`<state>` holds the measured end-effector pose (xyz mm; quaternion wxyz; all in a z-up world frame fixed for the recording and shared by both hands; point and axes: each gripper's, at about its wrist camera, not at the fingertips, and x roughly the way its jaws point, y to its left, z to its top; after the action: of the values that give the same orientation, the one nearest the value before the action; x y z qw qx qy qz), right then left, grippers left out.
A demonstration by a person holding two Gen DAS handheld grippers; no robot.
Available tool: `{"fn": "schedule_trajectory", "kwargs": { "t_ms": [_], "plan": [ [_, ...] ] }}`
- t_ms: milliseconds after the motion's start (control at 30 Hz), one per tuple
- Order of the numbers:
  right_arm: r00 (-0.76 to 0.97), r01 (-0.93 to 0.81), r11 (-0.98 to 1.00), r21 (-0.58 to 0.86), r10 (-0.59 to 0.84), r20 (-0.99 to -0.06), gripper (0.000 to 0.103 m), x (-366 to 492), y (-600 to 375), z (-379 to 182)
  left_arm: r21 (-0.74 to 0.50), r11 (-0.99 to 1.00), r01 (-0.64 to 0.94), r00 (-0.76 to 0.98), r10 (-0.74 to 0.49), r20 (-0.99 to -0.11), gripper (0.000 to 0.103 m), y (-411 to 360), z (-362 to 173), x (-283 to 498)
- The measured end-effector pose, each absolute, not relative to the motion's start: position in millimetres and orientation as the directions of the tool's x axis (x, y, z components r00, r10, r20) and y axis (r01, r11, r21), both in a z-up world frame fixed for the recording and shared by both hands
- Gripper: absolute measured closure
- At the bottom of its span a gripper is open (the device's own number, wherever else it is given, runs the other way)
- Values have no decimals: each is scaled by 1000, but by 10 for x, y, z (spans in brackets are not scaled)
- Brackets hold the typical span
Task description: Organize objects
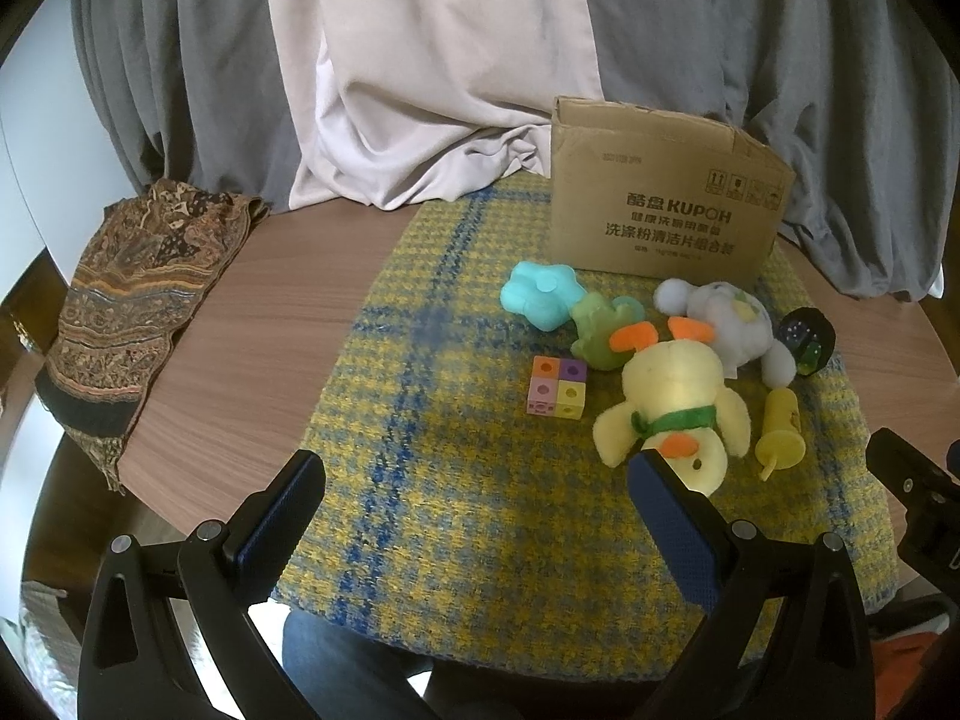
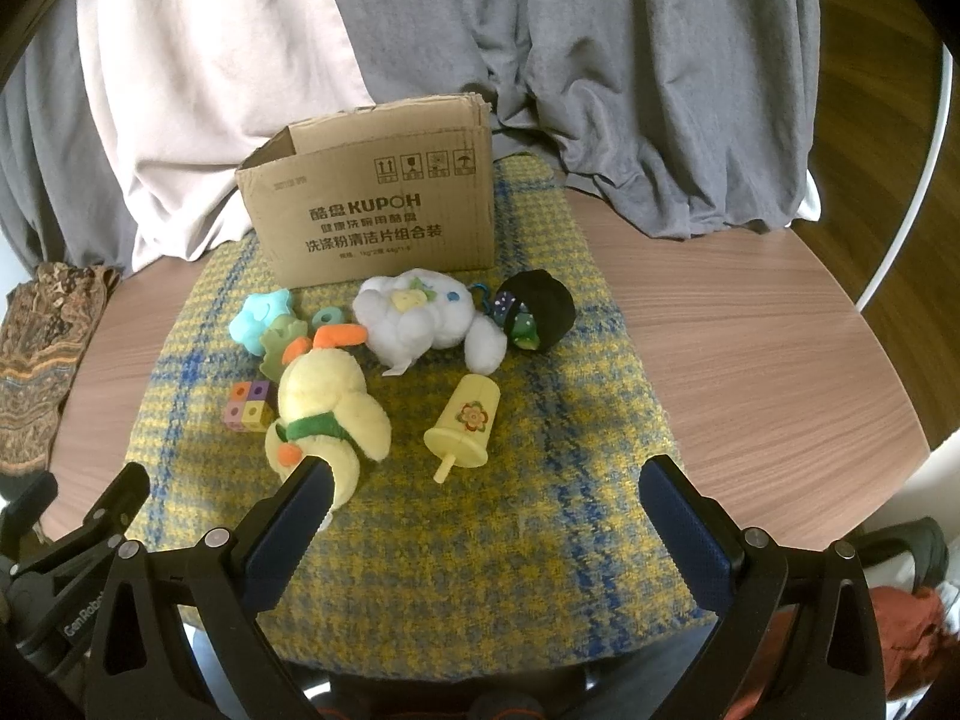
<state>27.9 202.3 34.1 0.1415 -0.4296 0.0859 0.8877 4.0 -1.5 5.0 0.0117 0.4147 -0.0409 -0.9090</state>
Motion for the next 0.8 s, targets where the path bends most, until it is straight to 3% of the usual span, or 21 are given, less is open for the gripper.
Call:
{"fn": "schedule_trajectory", "kwargs": {
  "t_ms": [800],
  "plan": [
    [-582, -334, -942, 34, 178, -793, 1, 280, 2083, 293, 89, -996, -23, -657, -52, -752, 0, 49, 1, 52]
  ]
}}
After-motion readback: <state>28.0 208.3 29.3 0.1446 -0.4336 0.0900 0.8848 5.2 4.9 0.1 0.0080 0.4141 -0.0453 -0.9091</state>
